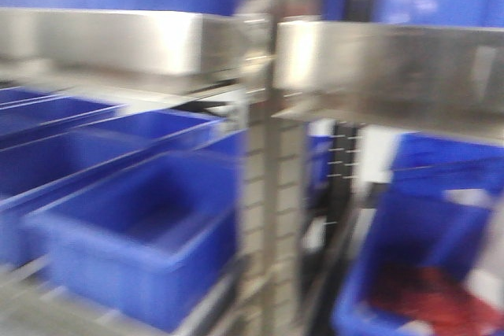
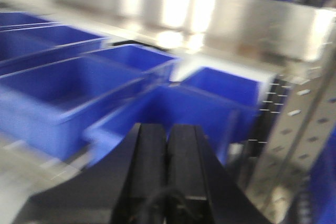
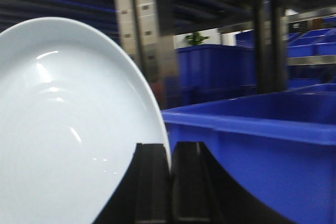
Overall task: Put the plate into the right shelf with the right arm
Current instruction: 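Approach the shelf rack, holding the plate in the right gripper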
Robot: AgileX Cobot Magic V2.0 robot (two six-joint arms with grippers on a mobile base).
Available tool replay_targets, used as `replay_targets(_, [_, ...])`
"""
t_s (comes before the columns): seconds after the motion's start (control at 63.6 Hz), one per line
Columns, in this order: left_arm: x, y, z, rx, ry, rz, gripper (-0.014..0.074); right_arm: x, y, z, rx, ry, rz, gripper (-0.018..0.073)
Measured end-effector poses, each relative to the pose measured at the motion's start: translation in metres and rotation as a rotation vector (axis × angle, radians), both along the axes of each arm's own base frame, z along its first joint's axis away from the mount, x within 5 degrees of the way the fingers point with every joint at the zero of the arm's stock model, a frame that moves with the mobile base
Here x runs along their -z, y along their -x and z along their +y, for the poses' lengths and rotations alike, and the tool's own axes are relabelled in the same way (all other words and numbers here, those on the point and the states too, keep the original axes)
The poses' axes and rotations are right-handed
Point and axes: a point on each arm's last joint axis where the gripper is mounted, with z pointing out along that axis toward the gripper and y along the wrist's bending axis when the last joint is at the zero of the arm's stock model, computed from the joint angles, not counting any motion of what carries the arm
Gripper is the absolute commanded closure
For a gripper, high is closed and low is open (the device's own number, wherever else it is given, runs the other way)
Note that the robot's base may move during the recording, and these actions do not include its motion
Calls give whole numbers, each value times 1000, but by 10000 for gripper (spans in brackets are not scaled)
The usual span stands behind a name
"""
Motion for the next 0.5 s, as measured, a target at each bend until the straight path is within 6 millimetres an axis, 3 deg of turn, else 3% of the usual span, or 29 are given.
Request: replay_targets(0.503, [0,0,0,0,0,0,643,0,0,0,0,0,0,503])
